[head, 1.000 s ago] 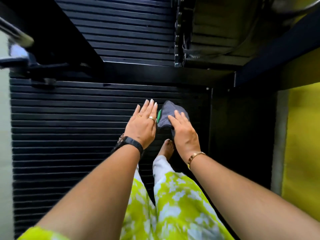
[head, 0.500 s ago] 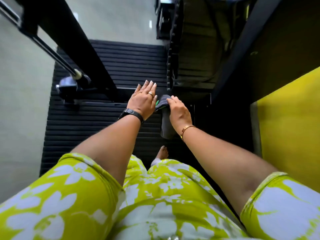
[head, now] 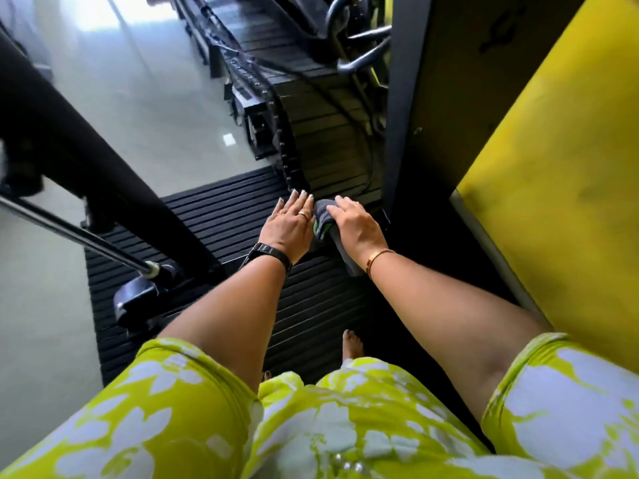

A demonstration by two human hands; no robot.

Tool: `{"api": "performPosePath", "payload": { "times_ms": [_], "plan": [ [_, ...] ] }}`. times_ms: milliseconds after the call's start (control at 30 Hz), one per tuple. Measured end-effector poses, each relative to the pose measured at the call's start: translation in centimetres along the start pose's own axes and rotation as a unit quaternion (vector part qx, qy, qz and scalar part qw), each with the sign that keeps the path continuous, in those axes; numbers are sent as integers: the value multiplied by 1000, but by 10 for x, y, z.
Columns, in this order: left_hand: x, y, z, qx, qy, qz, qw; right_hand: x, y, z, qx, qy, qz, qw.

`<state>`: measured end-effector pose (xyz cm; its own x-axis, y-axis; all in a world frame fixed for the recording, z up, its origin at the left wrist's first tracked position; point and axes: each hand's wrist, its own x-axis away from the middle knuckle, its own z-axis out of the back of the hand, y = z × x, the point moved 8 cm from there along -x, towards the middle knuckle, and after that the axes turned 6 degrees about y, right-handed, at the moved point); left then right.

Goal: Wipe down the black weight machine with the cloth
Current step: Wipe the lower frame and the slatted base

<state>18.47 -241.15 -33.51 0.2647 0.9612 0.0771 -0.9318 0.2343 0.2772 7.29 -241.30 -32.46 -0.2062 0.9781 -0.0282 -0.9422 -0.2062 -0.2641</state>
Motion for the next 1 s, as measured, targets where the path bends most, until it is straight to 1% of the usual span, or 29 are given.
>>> {"api": "performPosePath", "payload": {
  "times_ms": [67,167,267,333,567,633,733,833,967,1000],
  "plan": [
    [8,-9,7,3,3,-25,1000,12,-13,0,13,4,-34,999],
    [17,-24,18,18,16,-35,999,30,-30,-3,18,8,-80,997],
    [18,-22,29,22,26,-56,998,44,-39,9,28,47,-114,992],
    [19,-10,34,24,21,-88,996,55,-40,20,37,68,-135,988],
    [27,77,31,15,3,-215,977,103,-12,59,48,131,-213,967],
    [29,108,27,6,-1,-250,968,120,6,66,40,129,-235,963],
    [33,151,23,-10,-11,-285,958,146,34,75,35,119,-258,958],
    [33,188,18,-22,-9,-307,951,174,66,93,52,141,-283,947],
    [36,233,9,-21,-18,-315,949,208,107,111,79,112,-313,940],
    [42,279,0,-28,-27,-340,940,238,140,126,86,124,-340,928]
  ]
}}
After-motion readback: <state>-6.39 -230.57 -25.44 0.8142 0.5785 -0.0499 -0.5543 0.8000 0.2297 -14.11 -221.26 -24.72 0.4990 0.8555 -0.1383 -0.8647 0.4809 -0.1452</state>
